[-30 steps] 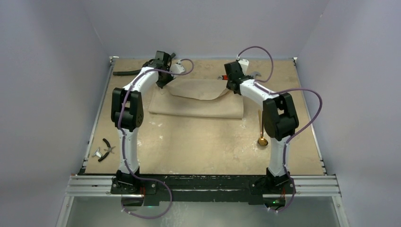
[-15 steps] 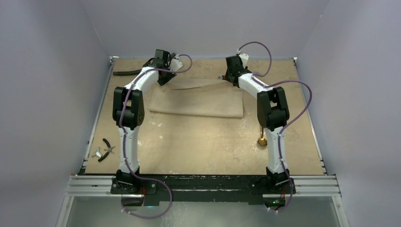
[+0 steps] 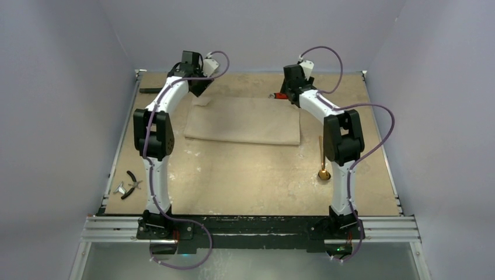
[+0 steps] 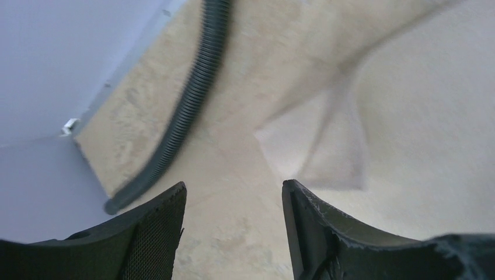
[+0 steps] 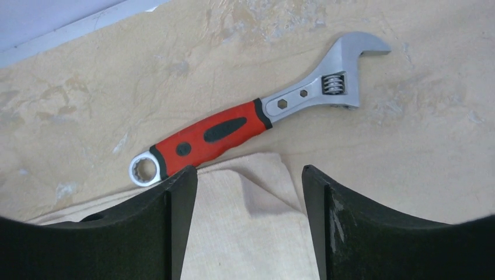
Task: Fold the napkin into a case and place the utensils inside
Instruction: Fold the rectangle-folded napkin at the center of the board, then pick up the rectangle-folded napkin from the center of the board.
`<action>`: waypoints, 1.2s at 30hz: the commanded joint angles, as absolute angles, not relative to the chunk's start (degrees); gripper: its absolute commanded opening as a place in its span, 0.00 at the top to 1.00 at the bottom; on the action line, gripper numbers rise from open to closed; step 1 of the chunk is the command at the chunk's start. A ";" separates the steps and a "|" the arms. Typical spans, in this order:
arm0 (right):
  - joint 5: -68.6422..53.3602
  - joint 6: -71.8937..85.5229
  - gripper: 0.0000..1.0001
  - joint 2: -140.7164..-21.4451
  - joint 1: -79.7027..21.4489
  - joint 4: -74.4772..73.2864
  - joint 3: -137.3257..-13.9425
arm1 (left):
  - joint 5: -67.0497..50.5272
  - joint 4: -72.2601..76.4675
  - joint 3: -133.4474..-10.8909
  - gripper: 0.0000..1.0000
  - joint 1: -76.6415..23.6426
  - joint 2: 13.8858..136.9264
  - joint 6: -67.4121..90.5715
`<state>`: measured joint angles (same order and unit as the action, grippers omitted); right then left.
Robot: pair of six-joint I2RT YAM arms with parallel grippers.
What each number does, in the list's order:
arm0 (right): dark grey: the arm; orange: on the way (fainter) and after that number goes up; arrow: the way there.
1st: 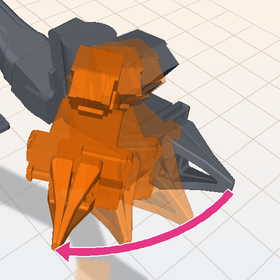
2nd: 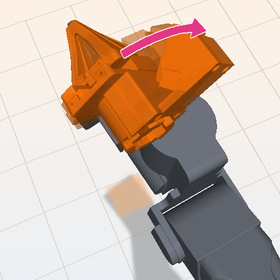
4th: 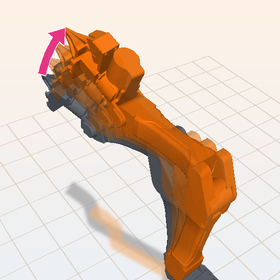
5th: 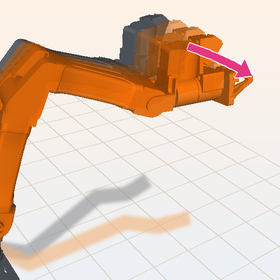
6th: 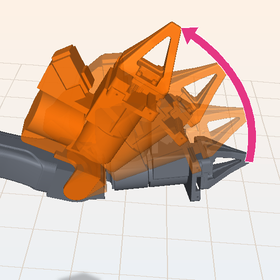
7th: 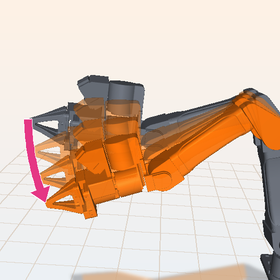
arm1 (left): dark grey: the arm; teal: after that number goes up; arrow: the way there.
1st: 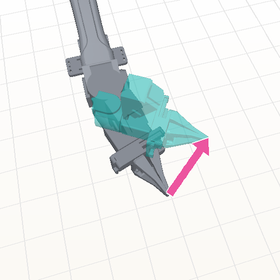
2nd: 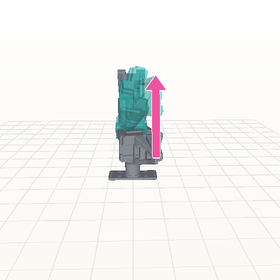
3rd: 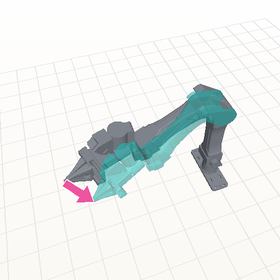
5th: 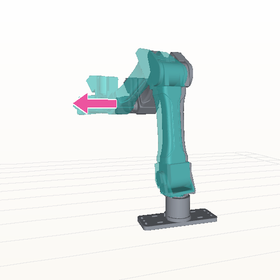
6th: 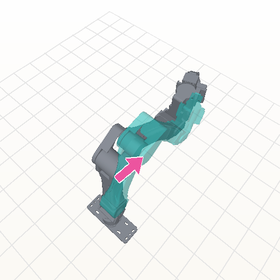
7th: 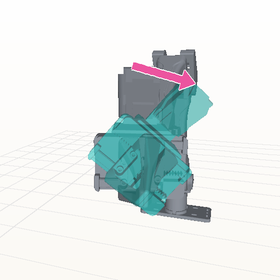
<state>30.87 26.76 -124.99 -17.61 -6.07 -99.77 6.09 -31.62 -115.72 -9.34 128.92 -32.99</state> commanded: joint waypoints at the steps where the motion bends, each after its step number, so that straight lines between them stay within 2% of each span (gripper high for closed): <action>1: 29.14 26.83 0.33 -118.69 -17.41 -2.92 -95.08 | -1.68 -36.67 -108.30 0.41 -11.68 121.19 -32.87; 4: 22.51 25.90 0.40 -118.32 -17.40 -0.88 -92.56 | -6.17 -36.88 -100.18 0.43 -12.89 118.03 -34.47; 6: 18.91 25.68 0.50 -119.27 -17.25 -0.21 -91.30 | -7.86 -36.91 -96.67 0.43 -13.09 117.68 -34.55; 10: 13.86 26.30 0.73 -123.60 -15.75 -0.35 -94.20 | -7.41 -37.53 -97.52 0.46 -13.12 121.08 -35.06; 13: 12.75 26.59 0.82 -126.94 -14.45 -2.16 -97.40 | -6.66 -36.20 -99.29 0.47 -13.15 122.79 -35.11; 20: 15.95 24.37 0.80 -129.96 -11.79 -3.22 -102.38 | -4.57 -36.46 -101.09 0.54 -13.01 125.02 -37.60; 27: 14.44 21.44 0.65 -127.48 -11.45 -1.77 -103.04 | -2.45 -34.76 -97.22 0.55 -13.06 124.22 -39.93; 31: 12.08 21.88 0.65 -121.91 -12.32 0.50 -97.20 | -1.87 -34.02 -97.37 0.55 -13.01 123.84 -39.35; 36: 9.04 25.68 0.73 -113.99 -18.82 6.18 -85.82 | -0.31 -31.83 -102.21 0.55 -12.93 124.41 -36.07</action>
